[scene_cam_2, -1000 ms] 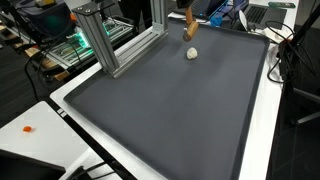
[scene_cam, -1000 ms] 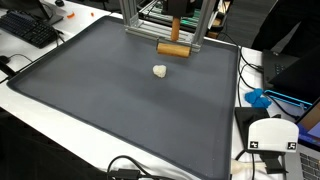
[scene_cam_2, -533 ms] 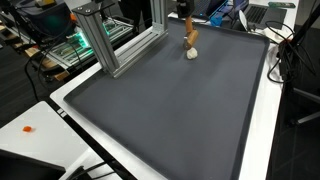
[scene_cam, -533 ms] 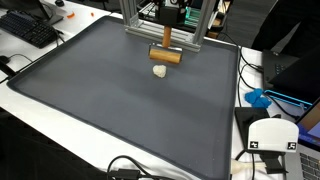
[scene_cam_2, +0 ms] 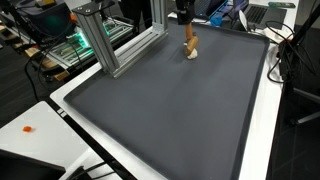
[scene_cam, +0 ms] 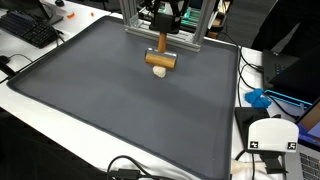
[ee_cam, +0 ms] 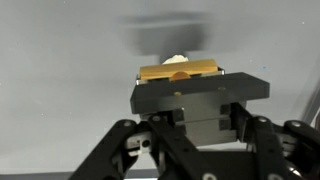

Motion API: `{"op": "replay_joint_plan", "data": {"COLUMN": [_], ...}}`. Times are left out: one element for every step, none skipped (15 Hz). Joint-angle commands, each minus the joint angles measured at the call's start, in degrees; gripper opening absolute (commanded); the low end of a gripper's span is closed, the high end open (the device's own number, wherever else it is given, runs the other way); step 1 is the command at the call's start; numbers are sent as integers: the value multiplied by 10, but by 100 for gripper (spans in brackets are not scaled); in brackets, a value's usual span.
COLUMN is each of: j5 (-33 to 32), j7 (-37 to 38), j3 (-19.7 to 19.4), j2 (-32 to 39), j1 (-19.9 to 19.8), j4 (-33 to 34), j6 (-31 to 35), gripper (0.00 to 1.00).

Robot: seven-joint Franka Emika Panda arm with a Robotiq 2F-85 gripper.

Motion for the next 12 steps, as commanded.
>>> {"op": "replay_joint_plan", "data": {"j5": [-25,-27,-26,-28,-30,-32,-38,-41,-45,-52,-53,-55], "j7": [27,30,32,36,42,47,54,60,64,70,74,80], "j3": [-4,-4,-4,-4,-4,-4,-5,-5,-6,-7,-8,-9], "j2": [17,20,26,30,36,42,47,52,56,60,63,67], "j1": [0,1,2,2,3,3,4,4,5,5,6,6], "j4": [11,13,16,19,23,27,29,31,34,36,37,38], "j6": [4,6,10,12,16,18,22,26,27,30,35,41], "gripper": [35,35,35,35,35,35,35,35,35,35,35,35]}}
